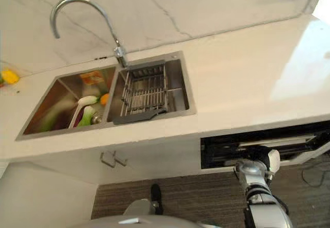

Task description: Place the dishes in the dishwasher.

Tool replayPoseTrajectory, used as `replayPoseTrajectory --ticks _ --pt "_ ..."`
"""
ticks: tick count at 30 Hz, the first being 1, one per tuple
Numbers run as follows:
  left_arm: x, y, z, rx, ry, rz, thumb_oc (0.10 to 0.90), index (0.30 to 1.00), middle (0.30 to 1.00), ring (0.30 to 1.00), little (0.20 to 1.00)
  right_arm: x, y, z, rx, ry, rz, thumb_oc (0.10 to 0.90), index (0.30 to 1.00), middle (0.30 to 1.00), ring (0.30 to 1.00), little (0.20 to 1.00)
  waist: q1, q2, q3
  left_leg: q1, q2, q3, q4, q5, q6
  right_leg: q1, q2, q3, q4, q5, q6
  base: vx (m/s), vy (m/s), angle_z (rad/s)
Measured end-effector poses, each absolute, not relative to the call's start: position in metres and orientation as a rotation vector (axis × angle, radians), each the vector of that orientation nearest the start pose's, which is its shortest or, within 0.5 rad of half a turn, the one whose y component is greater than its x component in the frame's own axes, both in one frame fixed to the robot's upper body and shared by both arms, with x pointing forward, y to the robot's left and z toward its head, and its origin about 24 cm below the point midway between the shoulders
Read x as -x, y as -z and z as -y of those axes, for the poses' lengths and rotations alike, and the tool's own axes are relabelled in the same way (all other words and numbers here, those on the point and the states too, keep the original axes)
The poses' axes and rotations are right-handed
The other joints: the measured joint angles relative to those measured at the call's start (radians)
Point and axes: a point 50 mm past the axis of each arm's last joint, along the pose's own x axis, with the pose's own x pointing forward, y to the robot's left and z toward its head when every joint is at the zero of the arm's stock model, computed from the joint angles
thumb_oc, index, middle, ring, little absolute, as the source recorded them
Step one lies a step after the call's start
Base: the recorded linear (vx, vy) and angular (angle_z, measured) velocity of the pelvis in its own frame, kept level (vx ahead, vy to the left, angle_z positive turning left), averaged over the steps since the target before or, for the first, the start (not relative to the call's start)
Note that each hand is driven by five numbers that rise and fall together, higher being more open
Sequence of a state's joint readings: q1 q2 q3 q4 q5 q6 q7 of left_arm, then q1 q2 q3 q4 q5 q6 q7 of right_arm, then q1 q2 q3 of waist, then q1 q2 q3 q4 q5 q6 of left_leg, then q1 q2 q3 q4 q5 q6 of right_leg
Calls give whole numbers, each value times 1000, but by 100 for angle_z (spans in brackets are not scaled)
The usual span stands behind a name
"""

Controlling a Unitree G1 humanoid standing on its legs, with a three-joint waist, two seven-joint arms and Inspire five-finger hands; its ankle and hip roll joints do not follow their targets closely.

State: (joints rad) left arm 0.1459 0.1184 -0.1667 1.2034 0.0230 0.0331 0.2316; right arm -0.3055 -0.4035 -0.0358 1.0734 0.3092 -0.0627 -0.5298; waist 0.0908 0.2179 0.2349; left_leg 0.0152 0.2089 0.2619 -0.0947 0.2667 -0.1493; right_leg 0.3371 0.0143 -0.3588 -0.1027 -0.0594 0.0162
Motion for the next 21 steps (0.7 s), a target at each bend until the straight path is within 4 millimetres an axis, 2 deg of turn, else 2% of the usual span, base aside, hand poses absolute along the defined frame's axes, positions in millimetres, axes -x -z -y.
replayPoseTrajectory --ticks 1,2,5,7,8,9,10,11,13,15,16,17,18,19,20,21 --pt "-32 175 -198 -348 -137 -1352 800 900 900 900 900 -231 59 311 140 858 -605 800 900 900 900 900 12 -5 1 2 -1 -2 3 0 3 0 -1 -1 2 -1 1 27 10 5" --pt "-32 175 -198 -348 -137 -1352 800 900 900 900 900 -231 59 311 140 858 -605 800 900 900 900 900 12 -5 1 2 -1 -2 3 0 3 0 -1 -1 2 -1 1 45 10 8" --pt "-37 174 -207 -343 -161 -1350 800 900 900 900 900 -213 74 310 83 832 -645 800 900 900 900 900 14 -39 1 0 -3 -16 4 -2 8 -1 -4 -3 2 -8 5 39 13 9" --pt "-43 172 -217 -361 -174 -1355 800 900 900 900 900 -189 97 296 44 774 -727 800 900 900 900 900 2 -69 -4 1 0 -9 4 -5 11 -4 -3 2 2 -11 4 11 1 -8" --pt "-48 171 -218 -364 -173 -1349 800 900 900 900 900 -169 113 286 42 756 -805 800 900 900 900 900 -2 -82 -7 2 2 -7 4 -6 13 -5 -3 3 2 -11 3 6 -8 -6" --pt "-48 171 -218 -364 -173 -1349 800 900 900 900 900 -169 113 286 42 756 -805 800 900 900 900 900 -2 -82 -7 2 2 -7 4 -6 13 -5 -3 3 2 -11 3 0 0 0" --pt "-52 171 -219 -365 -170 -1340 800 900 900 900 900 -139 129 277 74 719 -901 800 900 900 900 900 -5 -98 -13 2 1 -3 4 -7 13 -5 -3 4 2 -14 2 0 0 0" --pt "-55 171 -220 -363 -166 -1336 800 900 900 900 900 -119 141 264 85 670 -974 800 900 900 900 900 -11 -110 -19 1 1 1 4 -8 15 -3 -3 5 2 -18 0 -26 8 -5" --pt "-59 171 -217 -369 -144 -1333 800 900 900 900 900 -68 162 241 50 642 -1186 800 900 900 900 900 -58 -119 -19 1 5 5 4 -7 15 -5 0 9 2 -17 0 -26 -15 -8" --pt "-56 171 -219 -377 -146 -1350 800 900 900 900 900 -40 166 243 61 657 -1272 800 900 900 900 900 -91 -117 -19 -1 9 16 4 -7 14 -8 2 14 2 -16 -2 -38 -11 -9" --pt "-56 171 -219 -377 -146 -1350 800 900 900 900 900 -40 166 243 61 657 -1272 800 900 900 900 900 -91 -117 -19 -1 9 16 4 -7 14 -8 2 14 2 -16 -2 -71 13 -14" --pt "-57 171 -220 -373 -153 -1347 800 900 900 900 900 -30 167 244 77 655 -1305 800 900 900 900 900 -97 -114 -20 0 15 25 5 -6 9 -17 4 23 0 -14 -6 -170 49 -19" --pt "-60 170 -220 -366 -161 -1339 800 900 900 900 900 -27 166 246 140 601 -1323 800 900 900 900 900 -93 -111 -22 -1 23 27 10 -1 -6 -28 4 34 -1 -11 -11 -281 74 -41" --pt "-59 170 -221 -343 -186 -1339 800 900 900 900 900 -29 165 249 219 535 -1329 800 900 900 900 900 -86 -112 -15 -12 26 -20 31 28 -25 -53 -5 58 9 -3 -22 -286 45 -91" --pt "-61 170 -223 -301 -236 -1333 800 900 900 900 900 -38 164 254 288 480 -1315 800 900 900 900 900 -67 -132 -7 -29 2 -258 62 71 -59 -103 -43 106 46 5 -29 -164 8 -80" --pt "-61 170 -223 -301 -236 -1333 800 900 900 900 900 -38 164 254 288 480 -1315 800 900 900 900 900 -67 -132 -7 -29 2 -258 62 71 -59 -103 -43 106 46 5 -29 -230 -61 -101"
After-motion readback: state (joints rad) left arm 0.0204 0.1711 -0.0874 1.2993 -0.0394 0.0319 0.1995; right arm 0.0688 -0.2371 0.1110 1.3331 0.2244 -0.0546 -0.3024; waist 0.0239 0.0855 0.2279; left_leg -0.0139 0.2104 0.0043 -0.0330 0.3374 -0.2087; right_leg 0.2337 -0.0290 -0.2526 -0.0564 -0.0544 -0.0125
